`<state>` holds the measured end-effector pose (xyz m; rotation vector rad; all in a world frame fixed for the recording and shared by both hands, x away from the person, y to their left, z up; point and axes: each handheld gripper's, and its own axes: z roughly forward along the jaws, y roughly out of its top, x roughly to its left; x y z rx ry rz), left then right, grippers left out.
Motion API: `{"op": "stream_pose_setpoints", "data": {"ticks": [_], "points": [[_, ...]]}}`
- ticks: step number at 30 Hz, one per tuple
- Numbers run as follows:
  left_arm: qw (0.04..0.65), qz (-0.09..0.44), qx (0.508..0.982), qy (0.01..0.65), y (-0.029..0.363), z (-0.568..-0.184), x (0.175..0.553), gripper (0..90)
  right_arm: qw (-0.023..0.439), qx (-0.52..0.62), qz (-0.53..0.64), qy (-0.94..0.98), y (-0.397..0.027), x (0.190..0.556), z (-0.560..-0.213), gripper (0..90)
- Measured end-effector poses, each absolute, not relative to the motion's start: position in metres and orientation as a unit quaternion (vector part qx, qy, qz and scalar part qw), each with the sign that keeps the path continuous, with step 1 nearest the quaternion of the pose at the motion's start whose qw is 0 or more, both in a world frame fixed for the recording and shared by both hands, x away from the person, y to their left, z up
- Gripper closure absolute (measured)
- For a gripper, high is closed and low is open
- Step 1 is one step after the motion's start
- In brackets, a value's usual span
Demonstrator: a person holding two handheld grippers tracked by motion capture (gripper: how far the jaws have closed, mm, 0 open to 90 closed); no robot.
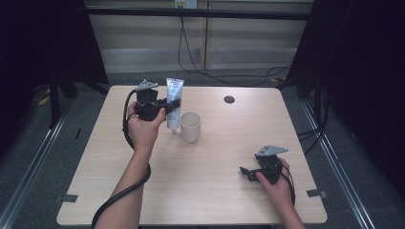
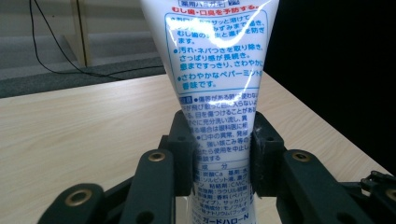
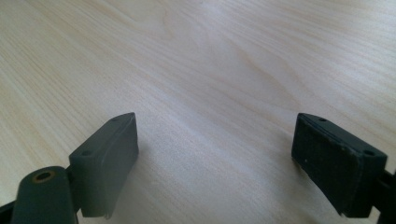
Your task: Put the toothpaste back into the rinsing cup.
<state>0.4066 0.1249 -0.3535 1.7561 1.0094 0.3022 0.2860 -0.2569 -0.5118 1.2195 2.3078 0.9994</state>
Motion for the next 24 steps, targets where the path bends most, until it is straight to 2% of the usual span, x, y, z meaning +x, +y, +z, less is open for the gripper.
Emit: {"op": "stream_pose_setpoints", "data": {"ticks": [24], "points": [[0.515,0.134,0.734,0.422,0.095,-0.365,0.426,67.0,0.174,0.428,0.353,0.814,-0.257,0.286,-0.512,14.1]]}}
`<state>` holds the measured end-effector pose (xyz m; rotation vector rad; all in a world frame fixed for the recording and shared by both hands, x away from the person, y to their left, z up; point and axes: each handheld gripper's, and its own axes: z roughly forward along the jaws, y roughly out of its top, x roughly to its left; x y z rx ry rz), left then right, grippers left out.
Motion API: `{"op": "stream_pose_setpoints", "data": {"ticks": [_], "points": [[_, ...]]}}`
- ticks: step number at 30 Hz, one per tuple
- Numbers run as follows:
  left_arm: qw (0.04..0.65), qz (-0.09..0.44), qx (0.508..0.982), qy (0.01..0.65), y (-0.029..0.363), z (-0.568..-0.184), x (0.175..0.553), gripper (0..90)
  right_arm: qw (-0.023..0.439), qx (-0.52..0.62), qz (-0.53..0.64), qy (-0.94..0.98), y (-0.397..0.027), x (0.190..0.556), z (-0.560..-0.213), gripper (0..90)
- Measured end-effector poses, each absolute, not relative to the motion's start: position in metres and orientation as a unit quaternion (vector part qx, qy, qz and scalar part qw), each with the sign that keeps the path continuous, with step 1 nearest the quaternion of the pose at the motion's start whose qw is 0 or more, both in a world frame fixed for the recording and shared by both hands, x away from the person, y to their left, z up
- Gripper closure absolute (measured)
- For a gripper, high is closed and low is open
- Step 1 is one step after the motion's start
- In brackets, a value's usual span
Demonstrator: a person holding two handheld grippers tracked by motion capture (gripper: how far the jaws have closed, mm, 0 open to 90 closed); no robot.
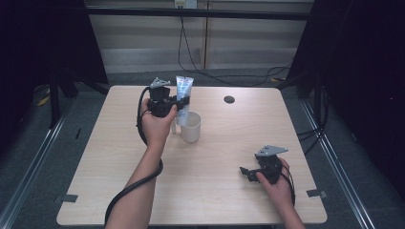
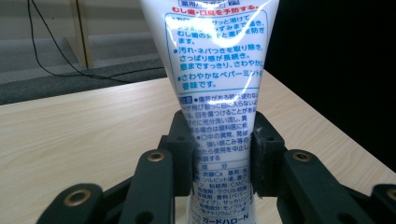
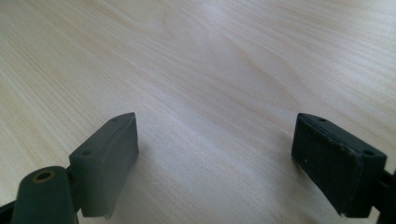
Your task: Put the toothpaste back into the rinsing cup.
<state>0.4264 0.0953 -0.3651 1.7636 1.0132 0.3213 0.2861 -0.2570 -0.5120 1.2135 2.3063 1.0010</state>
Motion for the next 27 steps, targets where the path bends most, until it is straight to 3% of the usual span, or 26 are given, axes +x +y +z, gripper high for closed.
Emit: {"op": "stream_pose_setpoints", "data": {"ticks": [27], "points": [[0.499,0.148,0.735,0.435,0.075,-0.377,0.440,66.6,0.171,0.430,0.352,0.813,-0.257,0.286,-0.512,14.1]]}}
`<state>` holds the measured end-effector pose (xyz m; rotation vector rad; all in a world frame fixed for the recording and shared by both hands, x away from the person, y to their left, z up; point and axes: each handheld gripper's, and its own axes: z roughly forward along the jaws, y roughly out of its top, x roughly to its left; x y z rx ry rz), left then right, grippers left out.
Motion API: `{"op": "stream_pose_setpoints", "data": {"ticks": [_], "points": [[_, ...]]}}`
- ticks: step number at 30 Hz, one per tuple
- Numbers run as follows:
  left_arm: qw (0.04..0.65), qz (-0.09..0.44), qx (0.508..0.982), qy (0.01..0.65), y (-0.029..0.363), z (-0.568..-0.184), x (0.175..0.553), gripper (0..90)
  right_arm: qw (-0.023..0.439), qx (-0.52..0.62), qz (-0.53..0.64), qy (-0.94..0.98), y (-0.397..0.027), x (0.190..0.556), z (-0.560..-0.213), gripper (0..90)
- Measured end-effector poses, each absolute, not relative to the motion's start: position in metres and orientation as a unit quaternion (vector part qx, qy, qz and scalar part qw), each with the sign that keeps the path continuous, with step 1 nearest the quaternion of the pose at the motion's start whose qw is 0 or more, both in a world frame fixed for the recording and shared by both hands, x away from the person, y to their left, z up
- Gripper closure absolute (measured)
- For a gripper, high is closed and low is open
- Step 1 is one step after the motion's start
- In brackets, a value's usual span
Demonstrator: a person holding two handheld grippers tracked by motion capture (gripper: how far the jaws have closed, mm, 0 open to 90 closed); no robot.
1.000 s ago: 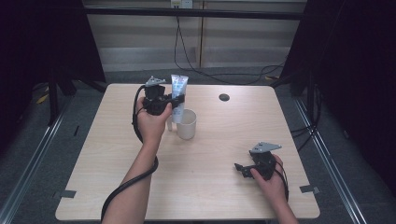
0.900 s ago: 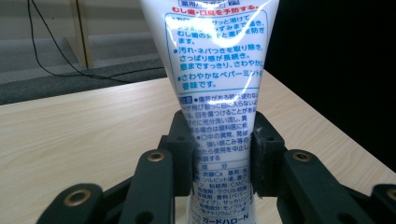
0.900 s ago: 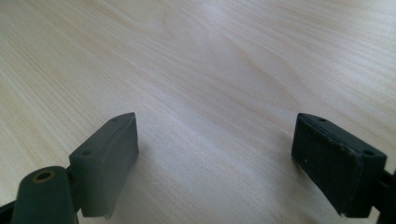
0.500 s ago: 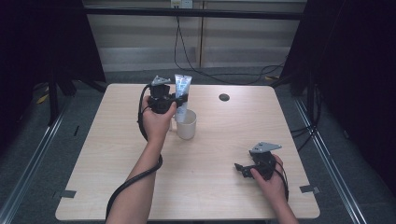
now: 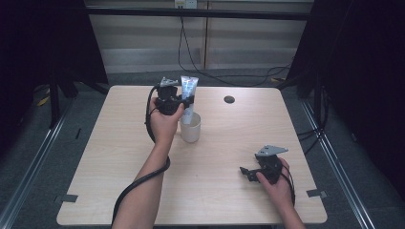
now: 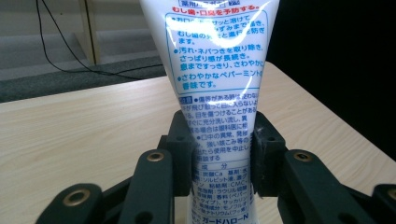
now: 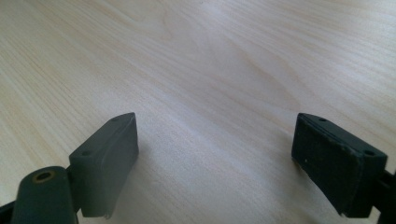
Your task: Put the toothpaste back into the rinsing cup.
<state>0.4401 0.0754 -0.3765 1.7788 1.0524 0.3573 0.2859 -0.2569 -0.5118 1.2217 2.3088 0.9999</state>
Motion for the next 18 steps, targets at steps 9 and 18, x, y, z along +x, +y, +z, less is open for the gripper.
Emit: {"op": "stream_pose_setpoints", "data": {"ticks": [9,18], "points": [[0.501,0.148,0.730,0.440,0.069,-0.381,0.444,66.6,0.174,0.429,0.352,0.813,-0.257,0.286,-0.512,14.1],[0.496,0.157,0.724,0.453,0.067,-0.391,0.447,66.1,0.175,0.427,0.353,0.814,-0.257,0.286,-0.512,14.6]]}}
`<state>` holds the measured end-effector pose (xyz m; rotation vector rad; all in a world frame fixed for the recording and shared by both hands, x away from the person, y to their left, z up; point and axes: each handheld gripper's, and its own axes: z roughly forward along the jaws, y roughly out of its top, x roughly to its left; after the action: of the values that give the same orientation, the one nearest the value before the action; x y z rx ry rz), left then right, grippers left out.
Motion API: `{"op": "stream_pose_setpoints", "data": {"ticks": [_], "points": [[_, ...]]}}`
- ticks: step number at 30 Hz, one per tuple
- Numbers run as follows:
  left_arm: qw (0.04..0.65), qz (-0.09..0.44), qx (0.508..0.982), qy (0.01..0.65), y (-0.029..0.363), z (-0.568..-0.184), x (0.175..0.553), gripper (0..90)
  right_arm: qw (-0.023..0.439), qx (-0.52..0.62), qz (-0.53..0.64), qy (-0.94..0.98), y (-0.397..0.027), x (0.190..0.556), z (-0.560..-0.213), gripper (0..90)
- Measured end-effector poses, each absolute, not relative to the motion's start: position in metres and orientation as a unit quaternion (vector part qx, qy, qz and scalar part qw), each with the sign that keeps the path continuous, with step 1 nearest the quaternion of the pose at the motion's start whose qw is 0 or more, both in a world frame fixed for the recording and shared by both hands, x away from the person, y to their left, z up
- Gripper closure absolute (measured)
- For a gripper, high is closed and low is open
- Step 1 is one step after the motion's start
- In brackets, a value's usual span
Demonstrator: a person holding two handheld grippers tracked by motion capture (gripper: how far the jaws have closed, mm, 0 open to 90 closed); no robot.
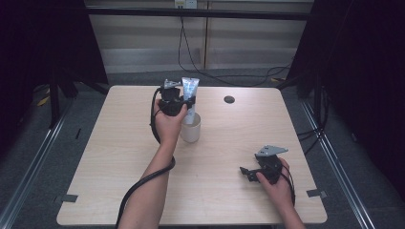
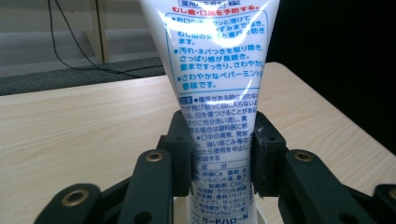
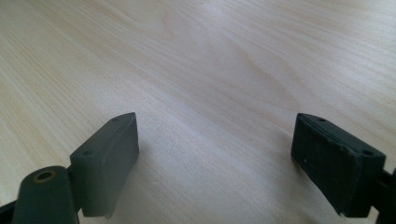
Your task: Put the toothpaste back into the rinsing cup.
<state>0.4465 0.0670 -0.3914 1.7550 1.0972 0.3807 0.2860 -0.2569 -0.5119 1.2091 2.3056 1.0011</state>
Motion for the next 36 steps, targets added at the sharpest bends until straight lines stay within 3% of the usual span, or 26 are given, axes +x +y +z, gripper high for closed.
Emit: {"op": "stream_pose_setpoints", "data": {"ticks": [36], "points": [[0.476,0.172,0.726,0.466,0.066,-0.418,0.442,63.8,0.175,0.425,0.354,0.815,-0.257,0.286,-0.512,14.5]]}}
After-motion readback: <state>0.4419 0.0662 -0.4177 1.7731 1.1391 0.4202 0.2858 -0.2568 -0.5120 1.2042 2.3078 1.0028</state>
